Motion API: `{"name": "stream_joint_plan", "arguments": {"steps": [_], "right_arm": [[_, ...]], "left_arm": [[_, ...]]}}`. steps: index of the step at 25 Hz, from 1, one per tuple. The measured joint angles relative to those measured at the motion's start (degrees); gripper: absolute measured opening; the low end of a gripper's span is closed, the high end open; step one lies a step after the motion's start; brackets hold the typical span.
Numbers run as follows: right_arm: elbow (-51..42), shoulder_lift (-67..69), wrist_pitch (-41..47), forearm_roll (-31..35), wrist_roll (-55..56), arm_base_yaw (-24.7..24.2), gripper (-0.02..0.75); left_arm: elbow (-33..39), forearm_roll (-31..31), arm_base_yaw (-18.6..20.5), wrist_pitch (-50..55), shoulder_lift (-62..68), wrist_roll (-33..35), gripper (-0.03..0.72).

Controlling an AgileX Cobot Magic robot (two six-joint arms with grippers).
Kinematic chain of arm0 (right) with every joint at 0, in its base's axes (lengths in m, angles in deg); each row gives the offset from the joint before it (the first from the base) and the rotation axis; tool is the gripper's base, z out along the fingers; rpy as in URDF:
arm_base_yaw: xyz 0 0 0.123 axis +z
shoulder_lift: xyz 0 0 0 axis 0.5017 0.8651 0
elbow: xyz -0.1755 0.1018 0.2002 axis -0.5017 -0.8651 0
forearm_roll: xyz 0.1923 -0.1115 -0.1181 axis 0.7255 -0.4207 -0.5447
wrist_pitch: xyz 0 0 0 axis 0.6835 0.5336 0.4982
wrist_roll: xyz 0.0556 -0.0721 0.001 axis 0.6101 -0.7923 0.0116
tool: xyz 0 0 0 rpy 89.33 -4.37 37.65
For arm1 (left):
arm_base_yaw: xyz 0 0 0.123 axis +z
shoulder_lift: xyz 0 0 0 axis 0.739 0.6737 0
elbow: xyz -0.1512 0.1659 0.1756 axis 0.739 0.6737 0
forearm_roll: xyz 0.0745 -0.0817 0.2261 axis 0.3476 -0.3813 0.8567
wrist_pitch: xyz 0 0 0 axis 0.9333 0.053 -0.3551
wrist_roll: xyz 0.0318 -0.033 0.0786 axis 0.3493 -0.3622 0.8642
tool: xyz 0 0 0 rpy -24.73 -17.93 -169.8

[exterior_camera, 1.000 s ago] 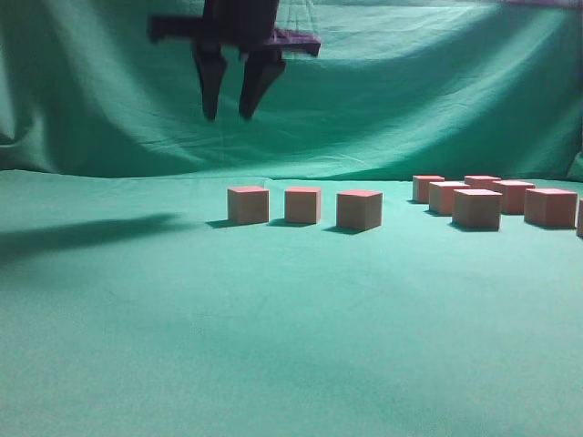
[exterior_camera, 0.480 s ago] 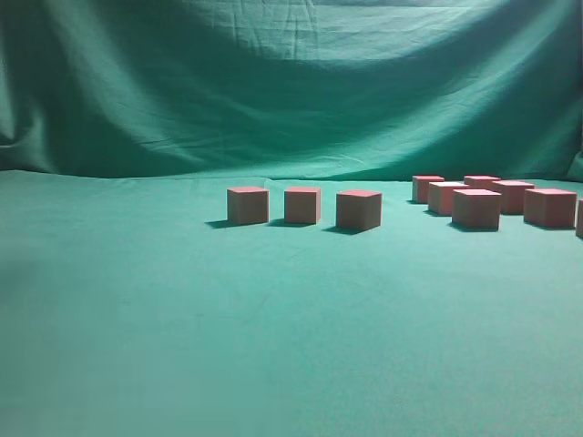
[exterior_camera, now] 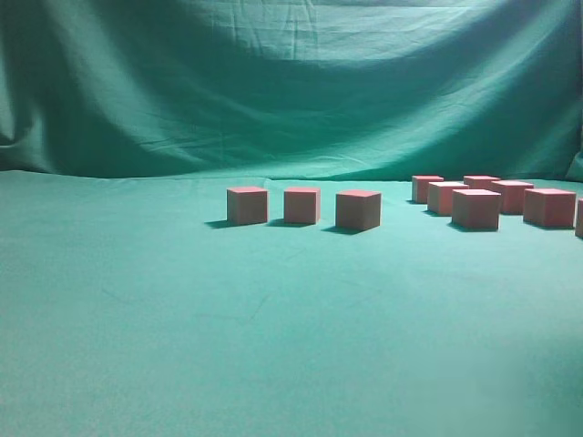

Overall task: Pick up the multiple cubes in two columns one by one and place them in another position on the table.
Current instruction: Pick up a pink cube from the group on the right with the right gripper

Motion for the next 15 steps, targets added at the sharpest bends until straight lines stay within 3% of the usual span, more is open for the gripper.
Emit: {"name": "stream_joint_plan", "arguments": {"steps": [3,7,13,15], "right_arm": [[-10.0,-0.5,-5.1,3.7,-2.4,-3.5,0.297],[-19.9,-0.5,-15.0,9.6,-10.2,-4.3,0.297],[-25.1,-0.5,-25.5,12.2,-21.4,-4.3,0.297],[-25.2,-0.3,-26.9,12.3,-22.5,-4.3,0.378]], "left_arm": [[0.0,0.0,0.0,0.0,0.0,0.0,0.000],[0.0,0.0,0.0,0.0,0.0,0.0,0.000],[0.0,0.0,0.0,0.0,0.0,0.0,0.000],[0.0,0.0,0.0,0.0,0.0,0.0,0.000]]}}
